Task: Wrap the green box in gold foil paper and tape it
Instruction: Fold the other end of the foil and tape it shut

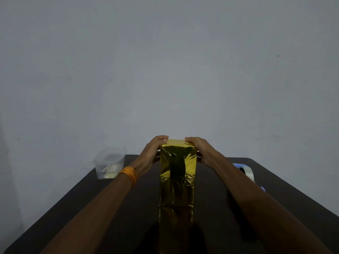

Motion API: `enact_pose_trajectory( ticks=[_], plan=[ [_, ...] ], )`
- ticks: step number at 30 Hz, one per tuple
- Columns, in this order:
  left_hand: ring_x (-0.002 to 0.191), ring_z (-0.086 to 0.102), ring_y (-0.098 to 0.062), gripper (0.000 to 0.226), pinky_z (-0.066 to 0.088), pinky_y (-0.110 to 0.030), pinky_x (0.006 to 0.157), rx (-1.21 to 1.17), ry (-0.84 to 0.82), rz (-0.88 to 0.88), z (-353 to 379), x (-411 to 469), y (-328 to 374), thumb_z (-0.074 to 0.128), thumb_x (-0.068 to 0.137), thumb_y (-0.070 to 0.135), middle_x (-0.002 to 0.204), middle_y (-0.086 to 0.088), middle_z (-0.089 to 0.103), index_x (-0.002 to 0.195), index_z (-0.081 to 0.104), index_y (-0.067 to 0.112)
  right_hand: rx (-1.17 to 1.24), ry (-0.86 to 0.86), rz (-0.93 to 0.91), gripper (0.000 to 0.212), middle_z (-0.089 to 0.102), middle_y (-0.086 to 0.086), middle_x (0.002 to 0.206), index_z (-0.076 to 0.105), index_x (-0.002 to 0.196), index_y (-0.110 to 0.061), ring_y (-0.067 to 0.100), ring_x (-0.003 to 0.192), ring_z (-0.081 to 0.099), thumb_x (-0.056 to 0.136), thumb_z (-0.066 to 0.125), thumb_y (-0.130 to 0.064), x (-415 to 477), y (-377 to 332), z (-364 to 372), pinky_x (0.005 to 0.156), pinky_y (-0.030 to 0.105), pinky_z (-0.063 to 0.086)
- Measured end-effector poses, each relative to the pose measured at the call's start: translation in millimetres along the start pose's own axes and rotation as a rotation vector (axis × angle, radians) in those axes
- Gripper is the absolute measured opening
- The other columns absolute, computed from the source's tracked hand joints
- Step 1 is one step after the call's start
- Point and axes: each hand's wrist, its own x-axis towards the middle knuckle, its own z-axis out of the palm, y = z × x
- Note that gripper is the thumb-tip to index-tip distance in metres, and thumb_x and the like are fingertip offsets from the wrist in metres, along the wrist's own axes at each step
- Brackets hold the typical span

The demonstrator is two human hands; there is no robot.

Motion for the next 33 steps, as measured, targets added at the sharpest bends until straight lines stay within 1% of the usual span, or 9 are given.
enact_pose_trajectory(
  ticks=[5, 9, 13, 18, 20, 22, 26, 29, 33],
  plan=[
    [0.127, 0.049, -0.025, 0.047, 0.038, -0.05, 0.112, 0.01, -0.017, 0.045, 1.6, -3.4, -6.7, 0.048, 0.086, 0.06, 0.137, -0.003, 0.052, 0.126, 0.059, 0.036, 0.073, 0.077, -0.037, 0.029, 0.062, 0.006, 0.079, 0.062, 0.096, -0.01, 0.021, 0.076, 0.06, 0.1, 0.052, -0.037, -0.6, 5.2, 0.7, 0.074, 0.034, 0.048],
    [0.126, 0.053, -0.024, 0.067, 0.04, -0.047, 0.11, -0.045, -0.034, 0.022, -2.5, -13.3, -22.3, 0.043, 0.085, 0.076, 0.139, -0.002, 0.052, 0.141, 0.041, 0.04, 0.152, 0.123, -0.113, 0.05, 0.07, 0.012, 0.101, 0.064, 0.113, -0.007, 0.025, 0.089, 0.065, 0.105, 0.035, -0.047, -3.1, 26.9, -8.2, 0.083, 0.041, 0.053],
    [0.125, 0.051, -0.028, 0.07, 0.04, -0.047, 0.106, -0.015, -0.129, -0.017, -17.1, -27.2, -50.8, 0.058, 0.082, 0.071, 0.142, -0.002, 0.05, 0.142, 0.039, 0.04, 0.179, -0.037, -0.177, 0.067, 0.063, 0.008, 0.129, 0.057, 0.134, -0.019, 0.026, 0.119, 0.061, 0.085, 0.056, -0.065, -20.6, 54.5, -28.2, 0.099, 0.047, 0.051],
    [0.129, 0.051, -0.018, 0.083, 0.043, -0.05, 0.106, 0.152, -0.168, -0.066, -22.2, -48.6, -79.8, 0.078, 0.074, 0.052, 0.139, 0.009, 0.054, 0.143, 0.033, 0.046, -0.109, -0.212, -0.199, 0.076, 0.058, -0.006, 0.134, 0.038, 0.146, -0.034, 0.013, 0.122, 0.057, 0.079, 0.074, -0.039, -44.1, 99.2, -41.0, 0.097, 0.038, 0.05],
    [0.129, 0.051, -0.02, 0.088, 0.044, -0.051, 0.106, 0.169, -0.162, -0.064, -21.0, -54.2, -87.3, 0.076, 0.071, 0.056, 0.139, 0.003, 0.053, 0.146, 0.032, 0.041, -0.202, -0.243, -0.22, 0.065, 0.059, -0.014, 0.127, 0.038, 0.143, -0.036, 0.007, 0.116, 0.059, 0.089, 0.072, -0.027, -49.3, 109.0, -36.2, 0.092, 0.034, 0.053],
    [0.123, 0.057, -0.018, 0.082, 0.048, -0.048, 0.102, 0.157, -0.131, -0.035, -14.5, -57.5, -87.4, 0.074, 0.073, 0.055, 0.133, 0.0, 0.059, 0.144, 0.037, 0.035, -0.248, -0.213, -0.266, 0.05, 0.06, -0.015, 0.122, 0.041, 0.14, -0.035, 0.006, 0.11, 0.061, 0.096, 0.063, -0.025, -51.6, 112.3, -28.3, 0.092, 0.036, 0.055],
    [0.099, 0.069, -0.014, 0.042, 0.057, -0.036, 0.087, 0.15, 0.031, -0.033, 1.1, -57.2, -76.8, 0.06, 0.091, 0.046, 0.115, -0.006, 0.07, 0.124, 0.056, 0.021, -0.172, -0.087, -0.283, 0.027, 0.072, -0.002, 0.104, 0.062, 0.122, -0.023, 0.02, 0.101, 0.068, 0.099, 0.056, -0.035, -49.9, 109.3, -17.3, 0.09, 0.042, 0.054],
    [0.099, 0.068, -0.013, 0.041, 0.055, -0.035, 0.089, 0.232, 0.097, -0.083, 2.9, -53.0, -70.7, 0.049, 0.091, 0.061, 0.108, 0.003, 0.071, 0.108, 0.065, 0.027, -0.198, -0.015, -0.248, 0.041, 0.073, 0.004, 0.1, 0.07, 0.104, -0.022, 0.024, 0.095, 0.071, 0.091, 0.057, -0.059, -49.3, 103.6, -11.2, 0.086, 0.047, 0.057],
    [0.093, 0.069, -0.016, 0.039, 0.053, -0.031, 0.075, 0.198, 0.089, -0.2, 7.3, -49.0, -69.5, 0.043, 0.096, 0.059, 0.095, 0.003, 0.072, 0.093, 0.066, 0.028, -0.265, 0.093, -0.188, 0.052, 0.07, 0.007, 0.088, 0.071, 0.101, -0.003, 0.015, 0.078, 0.068, 0.1, 0.046, -0.049, -46.5, 96.4, -6.1, 0.065, 0.025, 0.054]
  ],
)
